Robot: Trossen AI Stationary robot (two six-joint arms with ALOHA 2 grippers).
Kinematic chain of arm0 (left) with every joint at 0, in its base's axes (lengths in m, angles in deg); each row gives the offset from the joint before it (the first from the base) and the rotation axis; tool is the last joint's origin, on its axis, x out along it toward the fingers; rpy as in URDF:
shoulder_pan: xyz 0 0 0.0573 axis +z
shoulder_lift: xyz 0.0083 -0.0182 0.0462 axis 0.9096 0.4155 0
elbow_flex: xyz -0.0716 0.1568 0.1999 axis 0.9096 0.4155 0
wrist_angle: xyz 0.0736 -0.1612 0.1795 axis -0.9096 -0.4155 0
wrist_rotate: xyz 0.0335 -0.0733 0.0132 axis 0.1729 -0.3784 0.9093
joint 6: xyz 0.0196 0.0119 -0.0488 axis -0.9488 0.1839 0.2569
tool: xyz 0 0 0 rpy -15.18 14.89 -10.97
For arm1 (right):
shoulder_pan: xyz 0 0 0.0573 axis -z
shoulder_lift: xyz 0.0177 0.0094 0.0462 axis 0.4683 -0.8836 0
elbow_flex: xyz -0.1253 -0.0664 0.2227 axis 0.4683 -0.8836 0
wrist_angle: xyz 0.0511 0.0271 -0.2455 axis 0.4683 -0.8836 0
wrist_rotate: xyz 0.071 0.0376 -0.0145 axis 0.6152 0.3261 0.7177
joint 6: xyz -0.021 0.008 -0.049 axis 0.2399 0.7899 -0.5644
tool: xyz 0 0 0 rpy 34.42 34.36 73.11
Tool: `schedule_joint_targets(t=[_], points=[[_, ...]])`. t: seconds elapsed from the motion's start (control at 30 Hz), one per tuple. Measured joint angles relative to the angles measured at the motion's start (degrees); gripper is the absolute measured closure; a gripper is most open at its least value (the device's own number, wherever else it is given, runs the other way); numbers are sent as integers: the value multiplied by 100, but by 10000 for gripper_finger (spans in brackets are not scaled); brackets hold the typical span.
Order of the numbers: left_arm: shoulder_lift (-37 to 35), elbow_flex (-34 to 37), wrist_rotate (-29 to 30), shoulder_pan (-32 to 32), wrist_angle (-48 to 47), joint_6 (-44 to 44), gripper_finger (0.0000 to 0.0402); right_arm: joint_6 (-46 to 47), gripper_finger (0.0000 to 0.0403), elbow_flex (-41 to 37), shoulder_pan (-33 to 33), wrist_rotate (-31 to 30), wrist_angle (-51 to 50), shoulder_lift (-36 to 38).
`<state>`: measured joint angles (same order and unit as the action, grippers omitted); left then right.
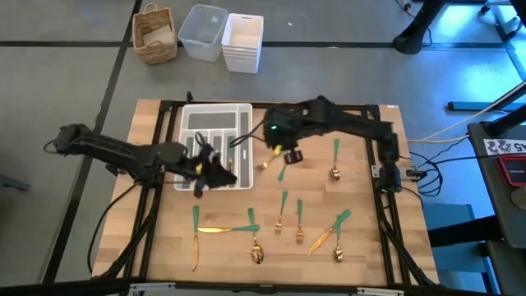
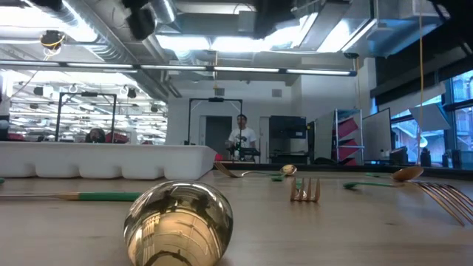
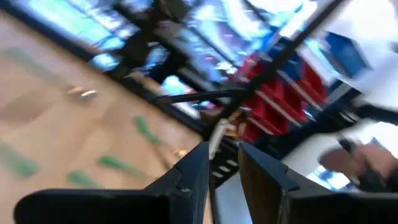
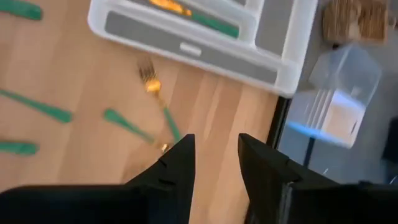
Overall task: Sort silverware
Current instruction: Put the green spoon into the white silverware tray
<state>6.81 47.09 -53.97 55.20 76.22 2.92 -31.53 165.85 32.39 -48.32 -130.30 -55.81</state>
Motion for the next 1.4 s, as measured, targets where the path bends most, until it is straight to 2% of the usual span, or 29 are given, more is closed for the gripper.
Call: schedule_joint_targets(t=[0.1,0.27,0.43,0.57,0.67,0.83,1.0,1.17,1.27,1.4], points=[[686,-127,-165,-319,813,-503,320,582,278,0,0,7,-357,371],[1719,-864,-227,-758,787,-1480,320,1877,278,0,0,433,-602,960],[2483,-1816,-241,-1002,-413,-2239,320,2566,278,-3,-163,1160,-610,1483],[2967,-2547,-240,-1123,-1721,-2517,320,3075,278,-7,-626,1238,-608,1942],[3318,-2920,-240,-1200,-2198,-2671,320,3581,278,-7,-1142,932,-610,2251],[3801,-3159,-240,-1266,-2250,-2814,320,4689,278,-200,-2211,28,-603,2601],[4105,-3183,-239,-1221,-2330,-3119,316,6288,278,-805,-3318,-1037,-609,2822],[4304,-3183,-238,-1133,-2775,-3652,288,7834,278,-1684,-4091,-1848,-608,2866],[4373,-3183,-232,-1132,-3070,-4150,271,8669,278,-2269,-4375,-2123,-608,2865],[4394,-3183,-234,-1215,-3328,-5273,263,9711,278,-3081,-4607,-2141,-610,2864]])
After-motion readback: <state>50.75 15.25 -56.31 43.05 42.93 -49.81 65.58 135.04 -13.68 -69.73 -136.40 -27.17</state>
